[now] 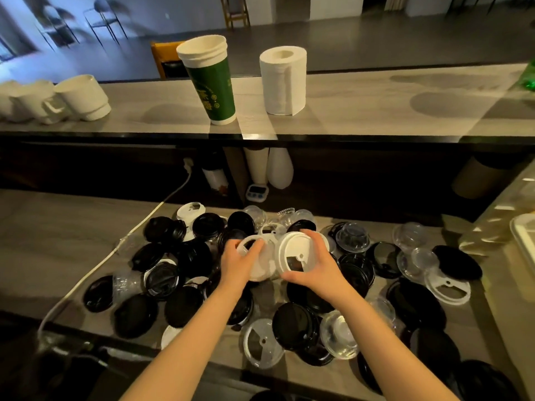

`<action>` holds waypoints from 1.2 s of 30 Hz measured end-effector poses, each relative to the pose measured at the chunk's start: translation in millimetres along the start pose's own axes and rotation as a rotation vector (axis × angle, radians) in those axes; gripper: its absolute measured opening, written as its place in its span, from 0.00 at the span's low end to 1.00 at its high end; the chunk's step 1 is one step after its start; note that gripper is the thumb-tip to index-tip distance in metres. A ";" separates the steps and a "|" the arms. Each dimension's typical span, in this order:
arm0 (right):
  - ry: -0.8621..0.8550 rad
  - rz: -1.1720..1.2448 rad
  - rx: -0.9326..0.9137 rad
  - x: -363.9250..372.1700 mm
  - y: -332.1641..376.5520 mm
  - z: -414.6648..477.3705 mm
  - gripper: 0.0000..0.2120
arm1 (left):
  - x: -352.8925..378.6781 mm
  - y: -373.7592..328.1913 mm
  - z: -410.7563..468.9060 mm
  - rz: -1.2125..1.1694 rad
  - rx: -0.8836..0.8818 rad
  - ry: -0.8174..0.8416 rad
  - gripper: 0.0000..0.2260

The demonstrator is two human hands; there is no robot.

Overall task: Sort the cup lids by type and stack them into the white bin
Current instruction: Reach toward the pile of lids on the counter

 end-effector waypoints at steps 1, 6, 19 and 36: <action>0.006 0.013 -0.013 -0.2 2.5 -4.5 0.41 | 5.3 3.4 -9.4 -0.105 -0.041 -0.005 0.16; -0.010 -0.019 -0.063 1.7 5.4 -21.9 0.45 | 41.8 7.6 -50.1 -0.315 -0.138 0.145 0.10; -0.002 -0.396 -0.023 18.4 24.0 -51.5 0.50 | 43.0 -1.6 -83.6 -0.384 -0.082 0.730 0.17; -0.039 0.152 0.246 61.7 -19.2 -73.6 0.08 | 3.9 45.6 -76.3 -0.328 -0.202 0.766 0.06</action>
Point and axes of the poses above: each hand's wrist, its own z-axis towards the middle knuckle, its own x-axis out of the palm, y = z × x, the point moved 10 cm from there along z, towards the middle knuckle, and after that the axes turned 7 degrees about -z, right-handed, at the moved point
